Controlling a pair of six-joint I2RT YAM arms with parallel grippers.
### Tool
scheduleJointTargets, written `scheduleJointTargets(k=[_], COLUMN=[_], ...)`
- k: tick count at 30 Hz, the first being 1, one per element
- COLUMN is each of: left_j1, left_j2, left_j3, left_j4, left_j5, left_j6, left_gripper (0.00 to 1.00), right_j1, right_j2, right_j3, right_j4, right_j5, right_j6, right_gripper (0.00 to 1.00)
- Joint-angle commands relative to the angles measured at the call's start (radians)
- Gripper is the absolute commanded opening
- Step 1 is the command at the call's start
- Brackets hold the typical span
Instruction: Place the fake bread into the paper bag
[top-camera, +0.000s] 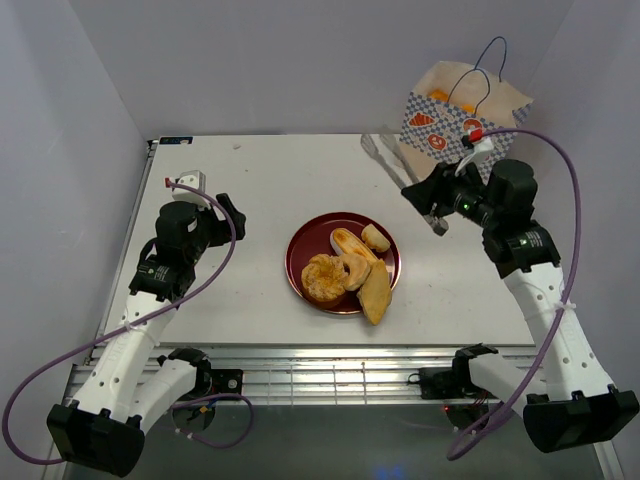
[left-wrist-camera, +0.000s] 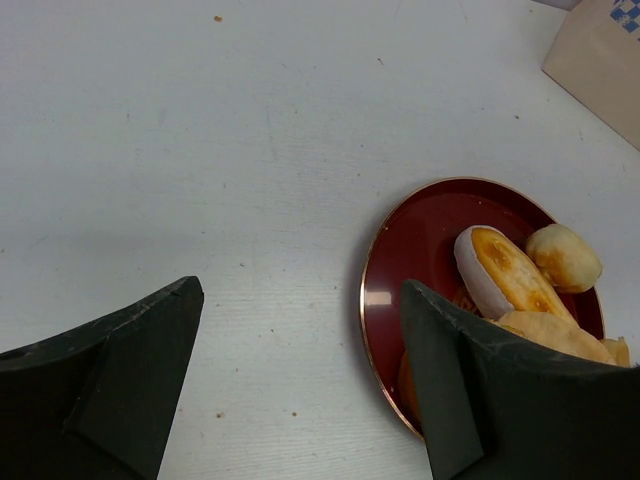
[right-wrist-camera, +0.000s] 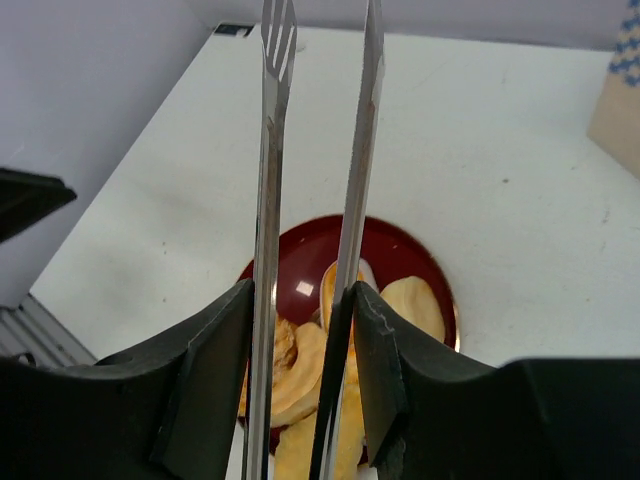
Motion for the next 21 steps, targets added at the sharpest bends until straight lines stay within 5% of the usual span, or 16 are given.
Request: scheduleJointTargets(k=[1, 5, 13, 19, 21], left_j1=[-0.003, -0.003, -0.003, -0.003, -0.003], left_j2=[-0.017, -0.005, 0.009, 0.035, 0.035], left_j3=[0.021, 0.019, 0.022, 0.028, 0.03], left_j4=[0.016, 0.015, 0.013, -0.001, 0.007], left_j5=[-0.02, -0.04, -0.051, -0.079, -0.009], left_j6=[0.016, 0.015, 0.01, -0.004, 0.016], left_gripper=[0.89, 0.8, 0.98, 0.98, 0.84], right_j1=[0.104, 0.229, 0.42, 0.449, 0.472], right_j2=[-0.075, -0.152, -0.293, -0.366, -0.353], right_j3=[-0.094, -0.235, -0.353, -0.413, -0.403], right_j4=[0.003, -0.035, -0.212, -0.222, -0.256], right_j5=[-0.006, 0.046, 0.155, 0.066, 0.053], right_j6=[-0.063, -0.08, -0.084, -0.116, -0.149], right_gripper=[0.49, 0.49, 0.49, 0.49, 0.49])
